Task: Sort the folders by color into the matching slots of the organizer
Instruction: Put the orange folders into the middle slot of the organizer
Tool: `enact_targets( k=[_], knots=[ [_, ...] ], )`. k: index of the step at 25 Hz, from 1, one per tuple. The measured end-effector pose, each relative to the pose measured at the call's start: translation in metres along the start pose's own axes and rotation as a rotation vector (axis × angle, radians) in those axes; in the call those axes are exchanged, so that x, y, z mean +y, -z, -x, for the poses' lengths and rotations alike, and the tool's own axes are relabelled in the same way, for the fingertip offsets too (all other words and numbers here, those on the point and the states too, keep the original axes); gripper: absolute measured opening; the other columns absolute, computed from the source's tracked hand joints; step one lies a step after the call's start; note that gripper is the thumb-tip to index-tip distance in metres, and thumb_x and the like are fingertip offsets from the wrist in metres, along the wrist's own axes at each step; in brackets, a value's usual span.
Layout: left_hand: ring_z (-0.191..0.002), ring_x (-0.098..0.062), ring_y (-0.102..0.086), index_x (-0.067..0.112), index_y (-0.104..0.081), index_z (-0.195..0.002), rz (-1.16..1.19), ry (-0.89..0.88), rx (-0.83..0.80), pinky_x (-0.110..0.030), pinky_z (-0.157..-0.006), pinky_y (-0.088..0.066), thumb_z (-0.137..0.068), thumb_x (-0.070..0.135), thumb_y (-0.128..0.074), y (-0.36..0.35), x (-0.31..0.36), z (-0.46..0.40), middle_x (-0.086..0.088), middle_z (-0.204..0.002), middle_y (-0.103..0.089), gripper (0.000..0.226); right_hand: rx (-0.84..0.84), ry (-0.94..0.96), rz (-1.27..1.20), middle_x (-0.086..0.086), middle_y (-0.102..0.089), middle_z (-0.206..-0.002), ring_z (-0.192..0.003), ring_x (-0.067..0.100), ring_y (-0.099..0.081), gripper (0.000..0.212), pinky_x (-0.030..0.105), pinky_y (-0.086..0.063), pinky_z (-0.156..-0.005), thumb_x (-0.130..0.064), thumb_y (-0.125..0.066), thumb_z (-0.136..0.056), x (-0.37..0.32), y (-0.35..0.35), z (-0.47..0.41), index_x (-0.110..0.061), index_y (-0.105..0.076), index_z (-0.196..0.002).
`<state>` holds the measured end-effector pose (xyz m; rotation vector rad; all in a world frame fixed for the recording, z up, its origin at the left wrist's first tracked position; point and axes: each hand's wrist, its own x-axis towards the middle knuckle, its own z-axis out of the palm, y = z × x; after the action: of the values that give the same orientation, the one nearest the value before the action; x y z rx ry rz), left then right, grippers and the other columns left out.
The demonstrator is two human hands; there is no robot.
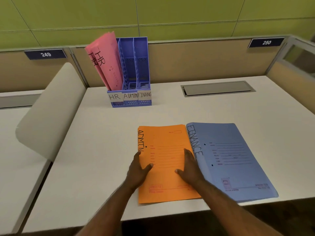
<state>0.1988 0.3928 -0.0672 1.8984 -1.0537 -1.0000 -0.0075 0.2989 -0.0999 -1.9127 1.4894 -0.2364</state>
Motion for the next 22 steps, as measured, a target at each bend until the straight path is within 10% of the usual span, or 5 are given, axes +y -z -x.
enact_targets(
  k=[15,22],
  knots=[
    [-0.113,-0.034,-0.059,0.017,-0.024,-0.147,0.461,0.312,0.201,-0.052,-0.092,-0.051,-0.093,0.024,-0.061,-0.004,0.028,-0.014,-0.017,-0.144,-0.047,0.066,-0.026,0.018,0.009,0.010,-0.007,-0.162,-0.150,0.025,-0.008,0.105,0.040,-0.020,-0.118,-0.022,-0.073,-0.084,-0.009,0.009,0.003,-0.030,0.006,-0.153],
    [-0.098,-0.031,-0.069,0.014,-0.055,-0.123,0.344,0.224,0.051,-0.056,-0.091,-0.053,-0.100,0.018,-0.048,-0.004,0.030,-0.016,-0.012,-0.116,-0.068,0.025,-0.028,0.013,-0.007,0.007,-0.001,-0.163,-0.150,0.025,-0.005,0.109,0.039,-0.019,-0.118,-0.024,-0.075,-0.081,-0.010,0.010,0.003,-0.026,0.007,-0.153]
  ],
)
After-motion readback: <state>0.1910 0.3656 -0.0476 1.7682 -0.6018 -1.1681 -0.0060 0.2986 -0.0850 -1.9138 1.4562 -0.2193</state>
